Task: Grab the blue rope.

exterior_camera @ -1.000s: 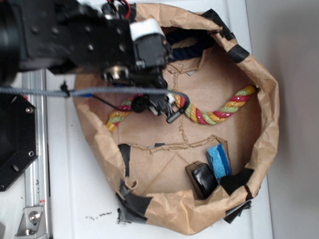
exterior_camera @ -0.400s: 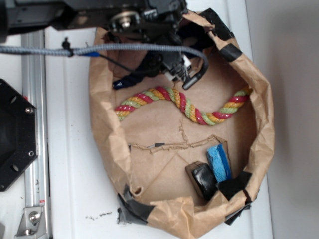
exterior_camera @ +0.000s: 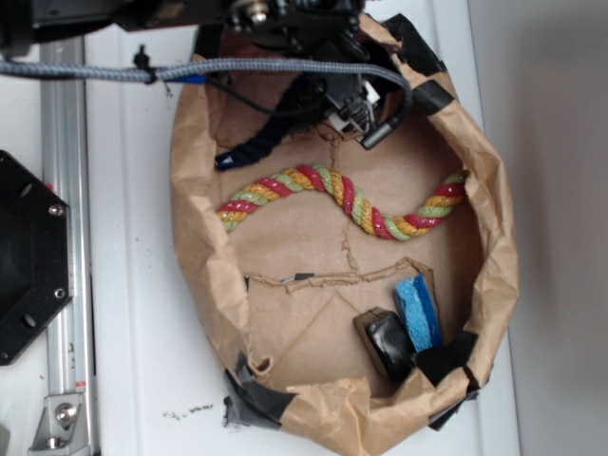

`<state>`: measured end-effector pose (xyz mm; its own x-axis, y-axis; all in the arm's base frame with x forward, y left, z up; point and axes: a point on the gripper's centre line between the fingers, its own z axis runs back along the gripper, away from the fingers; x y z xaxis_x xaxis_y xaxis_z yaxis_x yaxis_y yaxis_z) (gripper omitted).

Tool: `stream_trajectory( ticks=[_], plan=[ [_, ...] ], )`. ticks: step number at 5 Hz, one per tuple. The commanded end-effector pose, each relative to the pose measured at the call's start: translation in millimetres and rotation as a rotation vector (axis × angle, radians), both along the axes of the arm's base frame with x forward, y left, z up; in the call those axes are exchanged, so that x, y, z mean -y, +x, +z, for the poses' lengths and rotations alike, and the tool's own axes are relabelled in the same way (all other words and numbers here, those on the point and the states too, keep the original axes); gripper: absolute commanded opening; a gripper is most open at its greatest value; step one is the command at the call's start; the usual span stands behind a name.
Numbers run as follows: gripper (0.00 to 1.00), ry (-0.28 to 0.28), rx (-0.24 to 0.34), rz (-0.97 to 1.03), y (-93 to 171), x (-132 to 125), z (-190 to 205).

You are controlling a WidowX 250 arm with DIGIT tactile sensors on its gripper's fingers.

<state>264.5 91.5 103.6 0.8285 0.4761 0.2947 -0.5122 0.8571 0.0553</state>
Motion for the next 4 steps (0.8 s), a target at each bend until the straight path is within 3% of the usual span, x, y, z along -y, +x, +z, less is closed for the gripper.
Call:
stream_trajectory(
  ticks=[1, 2, 3, 4],
  plan=[
    [1.00, 0.022, 0.038, 0.005, 5, -8, 15],
    [1.00, 0.022, 0.038, 0.005, 5, -8, 15],
    [1.00, 0.023, 0.052, 0.011, 1, -7, -17],
    [1.00, 0.064, 0.087, 0.049, -6, -1, -31]
  ],
)
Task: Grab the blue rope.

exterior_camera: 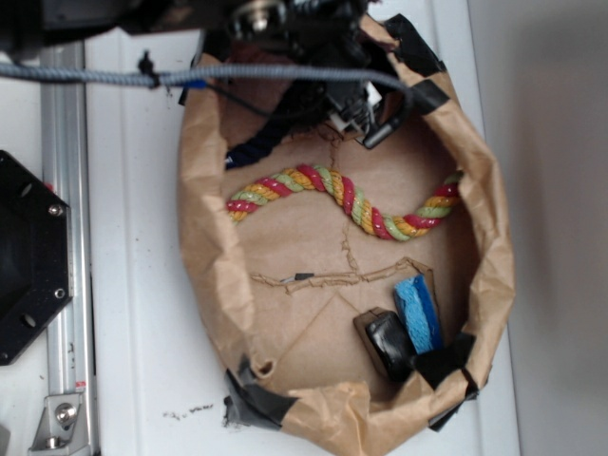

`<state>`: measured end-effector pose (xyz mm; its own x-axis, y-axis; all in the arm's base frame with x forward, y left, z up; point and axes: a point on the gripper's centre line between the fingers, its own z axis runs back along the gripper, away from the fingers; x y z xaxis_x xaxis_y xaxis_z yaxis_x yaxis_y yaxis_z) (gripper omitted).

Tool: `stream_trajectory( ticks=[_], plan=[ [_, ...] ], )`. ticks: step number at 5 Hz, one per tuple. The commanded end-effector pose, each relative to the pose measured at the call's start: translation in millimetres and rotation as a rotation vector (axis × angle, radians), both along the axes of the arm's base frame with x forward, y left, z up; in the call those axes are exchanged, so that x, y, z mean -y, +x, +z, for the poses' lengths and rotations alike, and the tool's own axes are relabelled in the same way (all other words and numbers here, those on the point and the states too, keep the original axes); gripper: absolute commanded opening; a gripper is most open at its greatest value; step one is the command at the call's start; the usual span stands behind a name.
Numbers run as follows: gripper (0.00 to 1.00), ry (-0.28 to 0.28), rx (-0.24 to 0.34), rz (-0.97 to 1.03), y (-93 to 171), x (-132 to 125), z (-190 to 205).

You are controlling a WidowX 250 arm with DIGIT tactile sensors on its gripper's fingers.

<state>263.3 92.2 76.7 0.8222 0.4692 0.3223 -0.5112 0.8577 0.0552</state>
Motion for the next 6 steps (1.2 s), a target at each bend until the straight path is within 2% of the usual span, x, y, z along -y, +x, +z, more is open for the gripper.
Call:
stream_trajectory(
  ticks=[1, 2, 3, 5, 6],
  plan=[
    [1.00, 0.071, 0.063, 0.081, -7, 1, -14],
    [1.00, 0.069, 0.051, 0.097, -6, 2, -18],
    [1.00, 0.061, 0.042, 0.081, -4, 16, -8],
    [1.00, 0.038, 0.064, 0.079, 3, 27, 4],
    [1.00, 0.022, 0.052, 0.084, 1, 29, 2]
  ],
)
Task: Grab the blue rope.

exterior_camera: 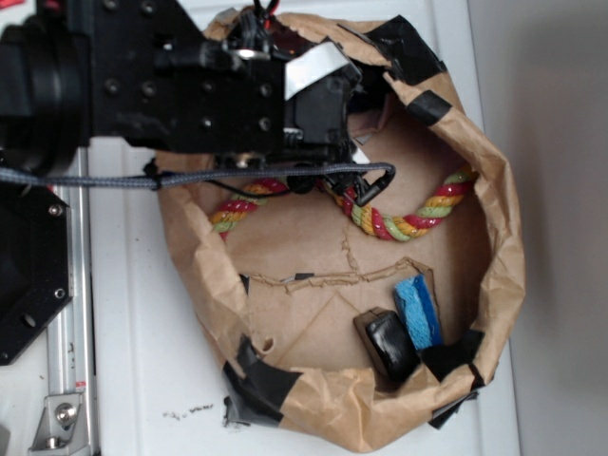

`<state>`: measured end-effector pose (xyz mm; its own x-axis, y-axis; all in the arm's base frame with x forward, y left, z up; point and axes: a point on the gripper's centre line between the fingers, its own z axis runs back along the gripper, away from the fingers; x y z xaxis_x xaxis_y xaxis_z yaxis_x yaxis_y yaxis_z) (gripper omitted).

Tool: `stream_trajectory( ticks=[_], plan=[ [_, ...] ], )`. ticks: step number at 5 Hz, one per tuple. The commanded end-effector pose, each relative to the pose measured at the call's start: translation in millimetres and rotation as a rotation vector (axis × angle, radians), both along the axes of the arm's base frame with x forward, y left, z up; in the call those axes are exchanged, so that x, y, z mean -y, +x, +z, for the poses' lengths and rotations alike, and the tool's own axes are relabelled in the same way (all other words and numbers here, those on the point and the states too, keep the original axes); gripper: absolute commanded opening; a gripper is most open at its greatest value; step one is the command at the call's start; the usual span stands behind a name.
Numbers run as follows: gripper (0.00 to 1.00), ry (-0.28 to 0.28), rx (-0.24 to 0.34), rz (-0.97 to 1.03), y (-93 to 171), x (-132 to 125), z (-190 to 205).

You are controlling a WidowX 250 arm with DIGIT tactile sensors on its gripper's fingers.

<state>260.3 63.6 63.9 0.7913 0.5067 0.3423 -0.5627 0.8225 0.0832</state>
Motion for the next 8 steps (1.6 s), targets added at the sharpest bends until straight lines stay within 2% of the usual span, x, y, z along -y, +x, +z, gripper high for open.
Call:
stream_trajectory(
  ticks=[1, 2, 3, 4, 8],
  plan=[
    [1.00, -0.053, 0.023, 0.041, 2, 0, -5],
    [1.00, -0.077, 0.006, 0.027, -3, 7, -16],
    [1.00, -0.069, 0.023, 0.018, 0, 15, -8],
    [1.00, -0.053, 0.025, 0.036, -2, 3, -10],
    [1.00, 0.012, -0.051, 0.059, -22, -27, -36]
  ],
)
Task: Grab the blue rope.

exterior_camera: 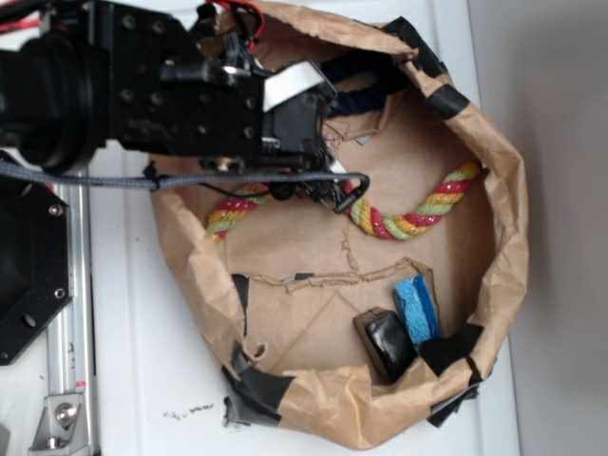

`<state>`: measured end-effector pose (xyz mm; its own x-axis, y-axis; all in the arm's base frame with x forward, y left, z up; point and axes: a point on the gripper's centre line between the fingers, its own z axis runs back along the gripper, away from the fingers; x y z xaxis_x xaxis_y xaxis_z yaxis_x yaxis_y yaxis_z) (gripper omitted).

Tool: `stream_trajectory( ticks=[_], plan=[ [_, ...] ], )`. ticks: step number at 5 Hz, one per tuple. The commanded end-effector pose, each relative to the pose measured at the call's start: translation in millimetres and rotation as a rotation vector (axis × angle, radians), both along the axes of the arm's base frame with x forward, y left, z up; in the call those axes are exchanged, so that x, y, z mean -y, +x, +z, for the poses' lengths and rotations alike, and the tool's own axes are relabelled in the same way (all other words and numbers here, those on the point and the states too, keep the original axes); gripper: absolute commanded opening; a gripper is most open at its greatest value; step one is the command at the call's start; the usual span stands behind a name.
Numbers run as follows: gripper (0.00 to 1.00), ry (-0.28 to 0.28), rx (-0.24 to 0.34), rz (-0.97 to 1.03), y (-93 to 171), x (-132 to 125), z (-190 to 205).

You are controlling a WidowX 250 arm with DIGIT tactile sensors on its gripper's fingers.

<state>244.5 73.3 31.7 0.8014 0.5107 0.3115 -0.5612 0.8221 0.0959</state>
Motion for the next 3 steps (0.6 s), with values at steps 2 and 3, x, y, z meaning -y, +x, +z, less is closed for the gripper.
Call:
stream_trajectory(
  ticks=[2, 3],
  plan=[
    [0.00, 0.049, -0.078, 0.027, -6, -12, -26],
    [0.00, 0.060, -0.078, 0.002, -3, -11, -29]
  ],
)
